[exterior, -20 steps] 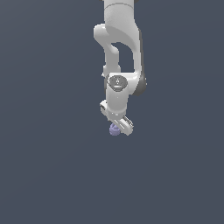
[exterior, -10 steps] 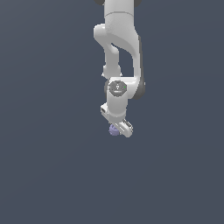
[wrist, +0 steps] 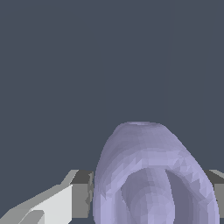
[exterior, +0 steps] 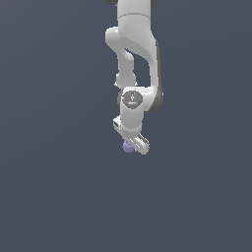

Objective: Pick up the object and move it to a goal position.

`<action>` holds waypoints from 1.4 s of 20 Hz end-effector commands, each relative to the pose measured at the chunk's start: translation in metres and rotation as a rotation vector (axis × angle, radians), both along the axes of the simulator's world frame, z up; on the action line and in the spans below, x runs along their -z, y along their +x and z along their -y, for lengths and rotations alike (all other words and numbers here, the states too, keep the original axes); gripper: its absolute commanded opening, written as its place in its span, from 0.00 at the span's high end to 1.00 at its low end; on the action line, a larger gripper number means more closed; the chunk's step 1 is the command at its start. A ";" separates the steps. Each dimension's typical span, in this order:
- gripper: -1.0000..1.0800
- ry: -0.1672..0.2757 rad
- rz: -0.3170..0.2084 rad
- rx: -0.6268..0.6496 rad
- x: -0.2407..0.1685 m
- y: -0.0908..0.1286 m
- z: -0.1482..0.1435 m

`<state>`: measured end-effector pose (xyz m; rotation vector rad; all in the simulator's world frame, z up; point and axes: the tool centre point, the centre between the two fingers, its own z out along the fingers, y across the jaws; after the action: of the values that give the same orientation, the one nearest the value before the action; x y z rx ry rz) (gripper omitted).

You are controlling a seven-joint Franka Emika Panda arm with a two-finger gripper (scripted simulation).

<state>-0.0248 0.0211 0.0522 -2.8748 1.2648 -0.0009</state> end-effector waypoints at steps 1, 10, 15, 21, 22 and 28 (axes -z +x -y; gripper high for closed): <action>1.00 0.000 0.000 0.000 0.000 0.001 0.001; 1.00 0.000 0.000 0.000 0.000 0.024 0.014; 1.00 0.000 0.000 0.000 0.000 0.046 0.027; 1.00 0.000 0.000 0.000 0.000 0.076 0.043; 1.00 0.000 0.000 0.000 0.000 0.080 0.045; 1.00 0.000 -0.001 0.000 0.000 0.097 0.054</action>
<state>0.0682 -0.0344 0.0534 -2.8742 1.2720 -0.0013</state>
